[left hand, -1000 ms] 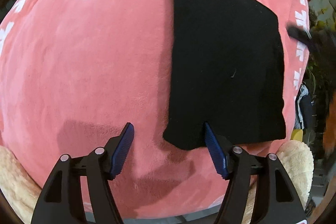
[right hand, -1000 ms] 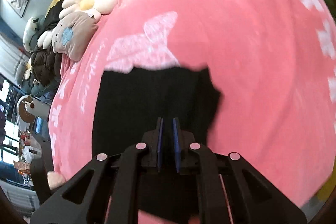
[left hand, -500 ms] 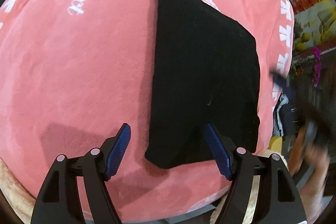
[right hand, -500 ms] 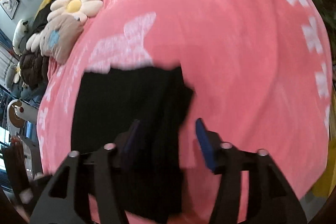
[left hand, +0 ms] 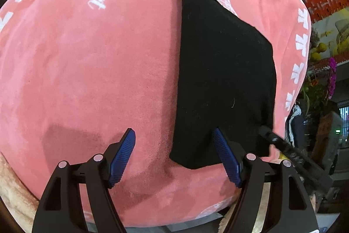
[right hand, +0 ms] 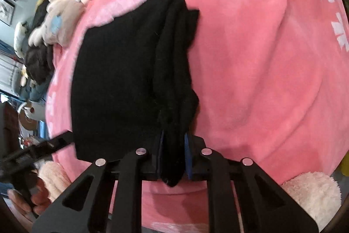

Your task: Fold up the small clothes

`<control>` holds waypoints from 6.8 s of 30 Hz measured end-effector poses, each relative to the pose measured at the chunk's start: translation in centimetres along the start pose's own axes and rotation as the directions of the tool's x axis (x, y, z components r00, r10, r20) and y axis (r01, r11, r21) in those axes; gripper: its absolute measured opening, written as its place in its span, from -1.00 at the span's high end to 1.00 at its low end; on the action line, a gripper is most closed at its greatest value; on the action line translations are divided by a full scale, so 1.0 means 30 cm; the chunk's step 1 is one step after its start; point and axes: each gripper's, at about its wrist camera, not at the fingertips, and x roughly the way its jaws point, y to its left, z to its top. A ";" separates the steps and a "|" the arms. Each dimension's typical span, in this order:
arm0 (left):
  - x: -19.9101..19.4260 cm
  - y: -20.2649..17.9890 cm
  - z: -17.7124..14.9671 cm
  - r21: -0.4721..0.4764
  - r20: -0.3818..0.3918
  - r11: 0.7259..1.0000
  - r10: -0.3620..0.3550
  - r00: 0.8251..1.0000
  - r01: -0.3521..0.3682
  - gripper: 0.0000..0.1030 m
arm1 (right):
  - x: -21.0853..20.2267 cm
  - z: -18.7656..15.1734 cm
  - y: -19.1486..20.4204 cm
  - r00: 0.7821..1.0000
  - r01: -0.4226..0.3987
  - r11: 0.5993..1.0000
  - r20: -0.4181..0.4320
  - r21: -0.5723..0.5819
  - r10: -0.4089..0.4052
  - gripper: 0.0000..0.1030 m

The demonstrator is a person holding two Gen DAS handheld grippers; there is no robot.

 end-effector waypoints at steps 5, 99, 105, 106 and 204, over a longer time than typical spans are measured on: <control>0.032 -0.032 -0.002 0.002 -0.024 1.000 -0.008 1.000 0.008 -0.39 | -0.116 0.046 0.027 0.994 -0.028 1.000 0.106 0.012 0.026 0.47; -0.405 -0.201 0.119 0.275 0.081 0.957 -0.114 0.990 0.088 0.71 | -0.457 0.143 0.563 0.940 -0.211 0.968 0.243 -0.133 0.238 0.60; -0.638 -0.074 0.098 0.324 0.227 0.945 -0.119 0.967 0.040 0.71 | -0.548 0.116 0.775 0.892 -0.251 0.931 0.311 -0.265 0.329 0.61; -0.673 -0.048 0.097 0.330 0.253 0.944 -0.118 0.960 0.030 0.71 | -0.550 0.110 0.805 0.885 -0.253 0.925 0.318 -0.285 0.340 0.60; -0.172 0.225 -0.325 0.052 0.320 0.913 0.368 0.873 -0.404 -0.61 | -0.097 -0.420 0.693 0.933 0.241 0.913 0.337 -0.330 -0.124 -0.59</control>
